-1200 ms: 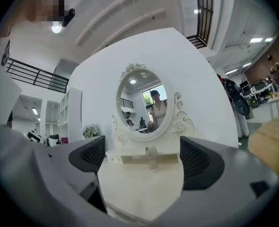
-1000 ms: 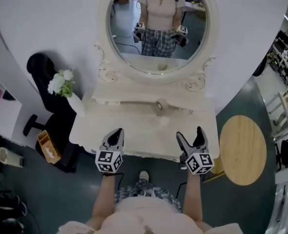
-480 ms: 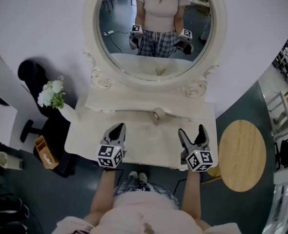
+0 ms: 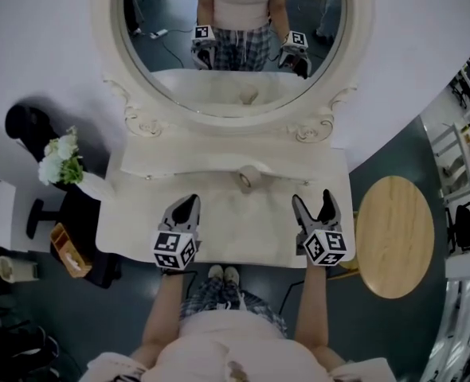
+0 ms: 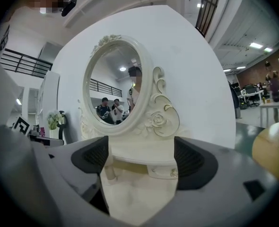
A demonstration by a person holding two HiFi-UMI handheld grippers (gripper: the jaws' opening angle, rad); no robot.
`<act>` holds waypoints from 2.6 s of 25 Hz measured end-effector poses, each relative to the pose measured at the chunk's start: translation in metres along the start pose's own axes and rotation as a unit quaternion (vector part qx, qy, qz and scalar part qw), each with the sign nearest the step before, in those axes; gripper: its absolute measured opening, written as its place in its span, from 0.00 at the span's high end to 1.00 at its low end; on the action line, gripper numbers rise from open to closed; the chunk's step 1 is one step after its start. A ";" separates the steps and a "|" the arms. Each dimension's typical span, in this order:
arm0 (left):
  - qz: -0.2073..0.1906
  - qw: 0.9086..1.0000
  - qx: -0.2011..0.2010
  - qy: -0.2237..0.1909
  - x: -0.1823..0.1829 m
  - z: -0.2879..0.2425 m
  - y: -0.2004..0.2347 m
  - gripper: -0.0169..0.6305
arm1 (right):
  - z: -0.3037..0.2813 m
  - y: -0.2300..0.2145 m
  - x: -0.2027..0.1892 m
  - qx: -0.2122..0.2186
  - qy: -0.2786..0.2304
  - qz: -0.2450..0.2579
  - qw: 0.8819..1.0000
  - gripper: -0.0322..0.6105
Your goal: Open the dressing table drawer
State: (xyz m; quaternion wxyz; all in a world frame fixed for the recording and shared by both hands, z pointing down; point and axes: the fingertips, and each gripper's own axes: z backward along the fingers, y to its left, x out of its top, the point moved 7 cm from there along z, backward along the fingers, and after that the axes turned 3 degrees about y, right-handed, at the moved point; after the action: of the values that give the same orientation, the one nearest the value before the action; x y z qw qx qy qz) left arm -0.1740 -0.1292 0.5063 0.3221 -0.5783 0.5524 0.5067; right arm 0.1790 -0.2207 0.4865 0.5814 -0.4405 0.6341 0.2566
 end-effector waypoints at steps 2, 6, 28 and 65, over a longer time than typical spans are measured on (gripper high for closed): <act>-0.001 1.000 -0.004 0.008 -0.006 -0.003 -0.001 0.93 | -0.008 -0.007 -0.010 -0.006 0.015 -0.002 1.000 0.29; -0.003 1.000 -0.008 0.026 -0.020 -0.005 -0.002 0.93 | -0.026 -0.023 -0.032 -0.025 0.048 -0.011 0.998 0.35; -0.007 0.998 -0.015 0.062 -0.045 -0.021 0.003 0.93 | -0.087 -0.078 -0.098 -0.109 0.174 -0.017 0.978 0.63; -0.006 0.998 -0.018 0.060 -0.044 -0.016 -0.005 0.93 | -0.061 -0.071 -0.109 -0.121 0.189 -0.016 0.974 0.79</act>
State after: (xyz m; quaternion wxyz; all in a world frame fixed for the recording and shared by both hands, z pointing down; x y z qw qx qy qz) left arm -0.1602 -0.1294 0.5517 0.2813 -0.6166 0.5578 0.4792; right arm 0.2017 -0.2775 0.6161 0.3979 -0.5582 0.6895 0.2338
